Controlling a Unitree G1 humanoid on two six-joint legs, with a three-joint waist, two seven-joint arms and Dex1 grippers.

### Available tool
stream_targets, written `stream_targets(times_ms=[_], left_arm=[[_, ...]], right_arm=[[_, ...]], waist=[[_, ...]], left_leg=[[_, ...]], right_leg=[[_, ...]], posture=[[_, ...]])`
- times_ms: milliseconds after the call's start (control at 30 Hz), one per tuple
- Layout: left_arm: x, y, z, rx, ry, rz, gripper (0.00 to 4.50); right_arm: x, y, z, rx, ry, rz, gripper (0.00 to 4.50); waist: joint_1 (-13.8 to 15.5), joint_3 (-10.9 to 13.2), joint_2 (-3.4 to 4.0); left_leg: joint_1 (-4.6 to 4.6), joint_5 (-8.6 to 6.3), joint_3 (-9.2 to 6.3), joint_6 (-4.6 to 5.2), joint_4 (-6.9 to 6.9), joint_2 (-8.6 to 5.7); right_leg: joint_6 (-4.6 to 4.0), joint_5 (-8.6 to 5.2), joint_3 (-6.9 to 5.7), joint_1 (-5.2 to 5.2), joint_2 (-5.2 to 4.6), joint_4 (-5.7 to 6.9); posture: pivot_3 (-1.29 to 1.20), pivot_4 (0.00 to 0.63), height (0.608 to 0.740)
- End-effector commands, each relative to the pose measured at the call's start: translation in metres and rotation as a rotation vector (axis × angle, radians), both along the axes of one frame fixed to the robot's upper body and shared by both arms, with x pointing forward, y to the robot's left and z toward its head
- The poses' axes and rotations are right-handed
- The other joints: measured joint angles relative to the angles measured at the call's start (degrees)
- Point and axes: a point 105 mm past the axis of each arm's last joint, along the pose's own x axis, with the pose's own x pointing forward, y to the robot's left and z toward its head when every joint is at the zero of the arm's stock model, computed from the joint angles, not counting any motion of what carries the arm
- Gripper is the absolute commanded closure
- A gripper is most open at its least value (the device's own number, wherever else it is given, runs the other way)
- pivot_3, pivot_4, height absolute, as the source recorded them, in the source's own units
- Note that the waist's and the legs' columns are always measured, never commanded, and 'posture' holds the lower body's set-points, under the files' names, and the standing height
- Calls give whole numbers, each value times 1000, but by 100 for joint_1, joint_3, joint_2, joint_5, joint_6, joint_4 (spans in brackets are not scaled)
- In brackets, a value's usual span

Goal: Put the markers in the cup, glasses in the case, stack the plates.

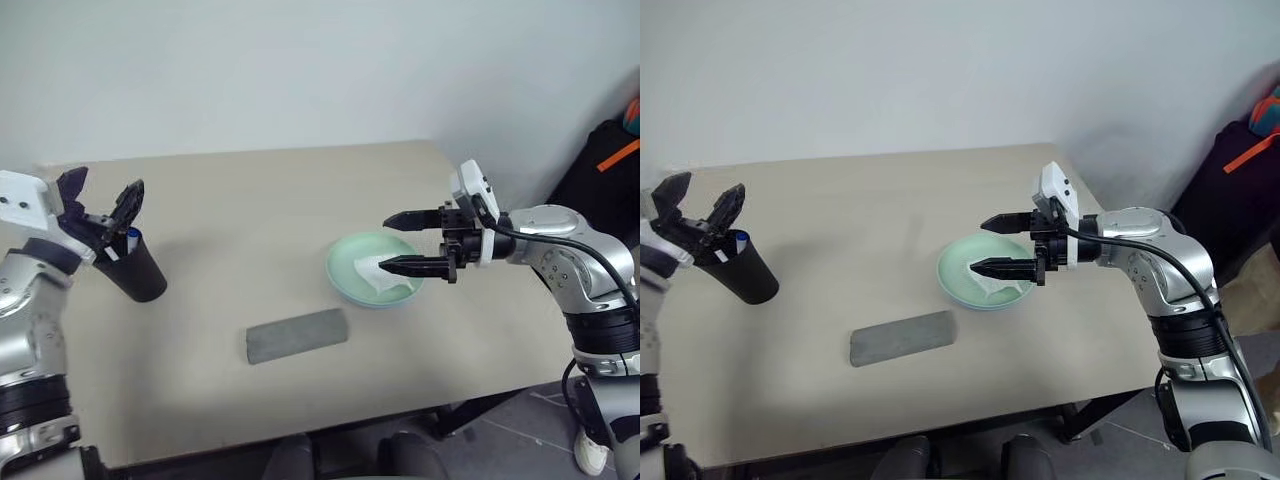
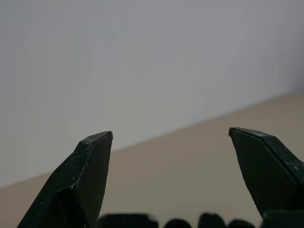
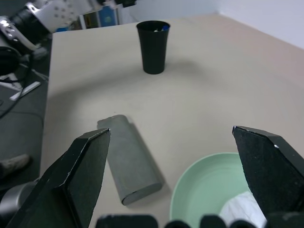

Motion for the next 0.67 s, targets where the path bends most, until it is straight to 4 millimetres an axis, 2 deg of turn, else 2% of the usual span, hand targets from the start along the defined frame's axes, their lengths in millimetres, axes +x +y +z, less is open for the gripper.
stream_targets(times_ms=[33, 333, 533, 667], left_arm=[[-10, -11, 10, 6, 20, -123, 348], [-21, -22, 12, -17, 97, -279, 348], [-26, -38, 3, -29, 148, -337, 348], [-27, -40, -1, -40, 167, -338, 348]], right_arm=[[-2, 0, 17, 38, -55, 2, 37], [1, 2, 16, 49, -44, -22, 37], [-2, 3, 16, 58, -32, -14, 37], [-2, 3, 15, 68, -28, -17, 37]], waist=[[7, 0, 0], [8, 0, 0], [7, 0, 0], [8, 0, 0]], left_leg=[[-2, 0, 3, 0, -1, 3], [-14, 0, 12, 0, 3, 9], [-14, 1, 15, 1, 2, 10], [-13, 0, 14, 1, 1, 11]], right_leg=[[-2, 0, 0, -4, 0, 0], [-12, -3, -2, -18, -1, 0], [-13, -3, -2, -20, -1, 0], [-14, -3, -2, -20, 0, 0]], posture=[[0, 0, 740], [0, 0, 740], [0, 0, 740], [0, 0, 740]])
